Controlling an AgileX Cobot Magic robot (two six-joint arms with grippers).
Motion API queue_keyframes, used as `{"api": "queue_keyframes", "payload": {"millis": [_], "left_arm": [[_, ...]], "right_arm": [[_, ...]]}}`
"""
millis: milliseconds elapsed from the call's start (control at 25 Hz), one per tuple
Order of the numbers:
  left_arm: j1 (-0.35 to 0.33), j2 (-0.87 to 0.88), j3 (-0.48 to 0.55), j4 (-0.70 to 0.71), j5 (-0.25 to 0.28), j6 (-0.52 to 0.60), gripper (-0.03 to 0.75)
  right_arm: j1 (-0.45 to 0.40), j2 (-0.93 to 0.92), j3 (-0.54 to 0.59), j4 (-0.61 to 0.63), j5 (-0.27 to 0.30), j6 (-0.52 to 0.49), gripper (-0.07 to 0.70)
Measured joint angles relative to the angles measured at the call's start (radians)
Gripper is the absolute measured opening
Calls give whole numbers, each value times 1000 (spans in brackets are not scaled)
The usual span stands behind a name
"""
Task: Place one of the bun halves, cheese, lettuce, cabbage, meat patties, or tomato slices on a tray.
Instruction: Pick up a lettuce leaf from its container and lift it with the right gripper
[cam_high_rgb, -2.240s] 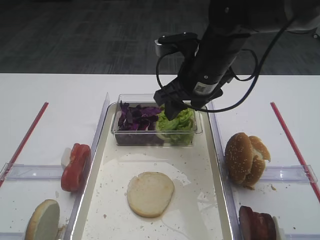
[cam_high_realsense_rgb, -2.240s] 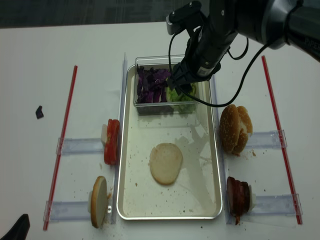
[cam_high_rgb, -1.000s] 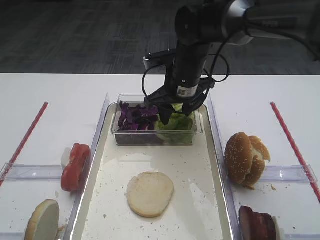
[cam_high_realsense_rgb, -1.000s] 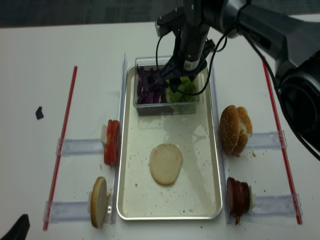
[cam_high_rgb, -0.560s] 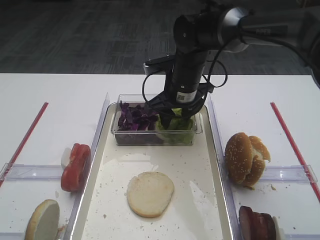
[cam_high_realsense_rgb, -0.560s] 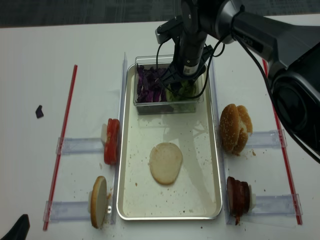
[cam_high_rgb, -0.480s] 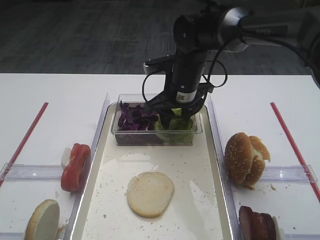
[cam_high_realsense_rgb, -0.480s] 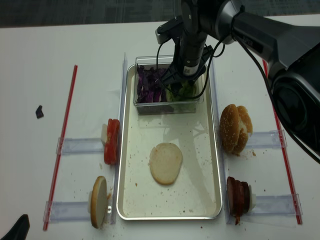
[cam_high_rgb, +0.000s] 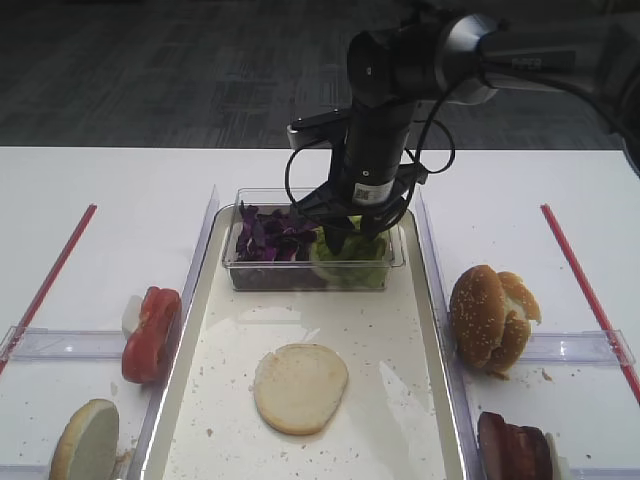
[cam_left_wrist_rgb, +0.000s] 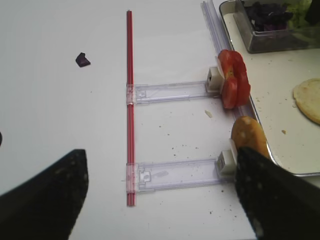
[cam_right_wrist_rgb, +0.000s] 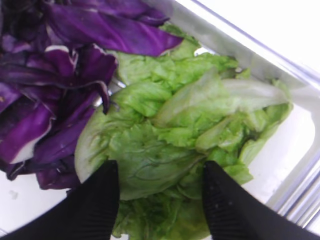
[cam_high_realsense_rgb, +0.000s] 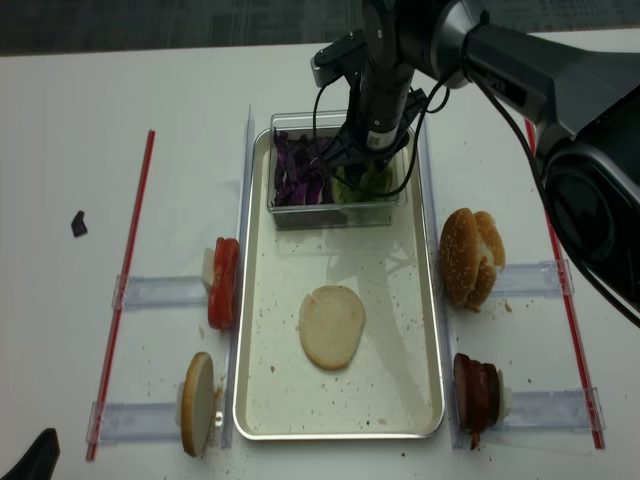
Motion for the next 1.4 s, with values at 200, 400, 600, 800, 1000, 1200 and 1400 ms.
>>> {"api": "queue_keyframes", "payload": {"millis": [200, 400, 600, 800, 1000, 1200, 1400], "left_arm": [[0, 0, 0, 0, 0, 0, 554], [0, 0, 0, 0, 0, 0, 554], [0, 0, 0, 0, 0, 0, 554], [0, 0, 0, 0, 0, 0, 554], [0, 0, 0, 0, 0, 0, 554], [0, 0, 0, 0, 0, 0, 554], [0, 0, 0, 0, 0, 0, 554]], "right_arm": [[0, 0, 0, -6, -2, 0, 399], [0, 0, 0, -22, -2, 0, 398], [0, 0, 0, -22, -6, 0, 396], [0, 4, 0, -22, -10, 0, 396], [4, 35, -1, -20, -14, 0, 394], [4, 35, -11, -20, -17, 0, 337], [4, 35, -13, -23, -17, 0, 251]]}}
